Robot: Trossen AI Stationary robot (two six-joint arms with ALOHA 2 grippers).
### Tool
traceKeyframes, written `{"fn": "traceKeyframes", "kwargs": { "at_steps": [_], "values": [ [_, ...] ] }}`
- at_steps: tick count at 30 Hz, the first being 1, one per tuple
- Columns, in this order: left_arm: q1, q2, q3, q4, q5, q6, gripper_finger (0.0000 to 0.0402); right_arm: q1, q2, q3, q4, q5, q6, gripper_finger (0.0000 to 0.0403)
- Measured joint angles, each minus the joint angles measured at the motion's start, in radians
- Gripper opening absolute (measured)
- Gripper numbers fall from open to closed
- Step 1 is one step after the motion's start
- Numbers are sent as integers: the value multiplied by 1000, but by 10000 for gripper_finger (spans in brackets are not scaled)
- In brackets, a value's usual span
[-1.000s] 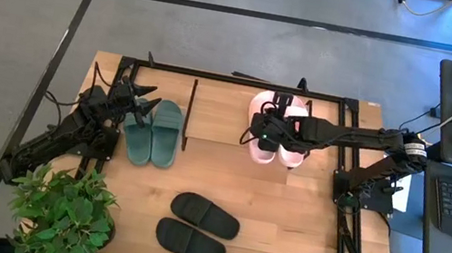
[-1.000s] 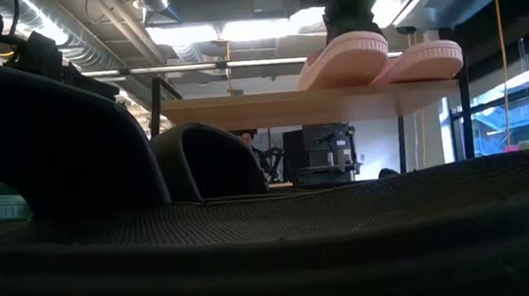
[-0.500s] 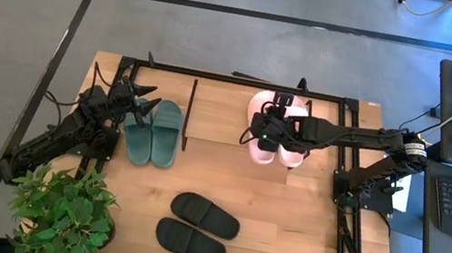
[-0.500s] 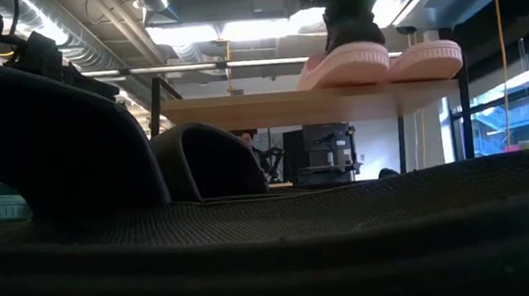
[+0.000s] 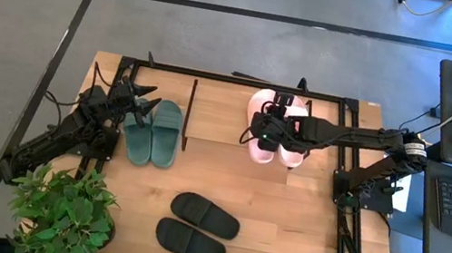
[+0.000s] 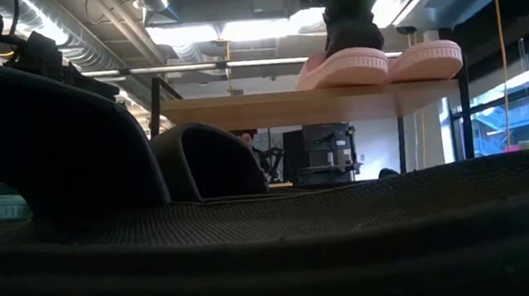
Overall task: Pick and place slides into the shelf
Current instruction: Put the pink slide on the shelf
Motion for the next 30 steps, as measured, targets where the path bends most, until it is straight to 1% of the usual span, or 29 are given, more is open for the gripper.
{"fn": "traceKeyframes", "kwargs": {
  "at_steps": [30],
  "values": [
    [0,0,0,0,0,0,216,0,0,0,-13,3,-1,91]
  ]
}}
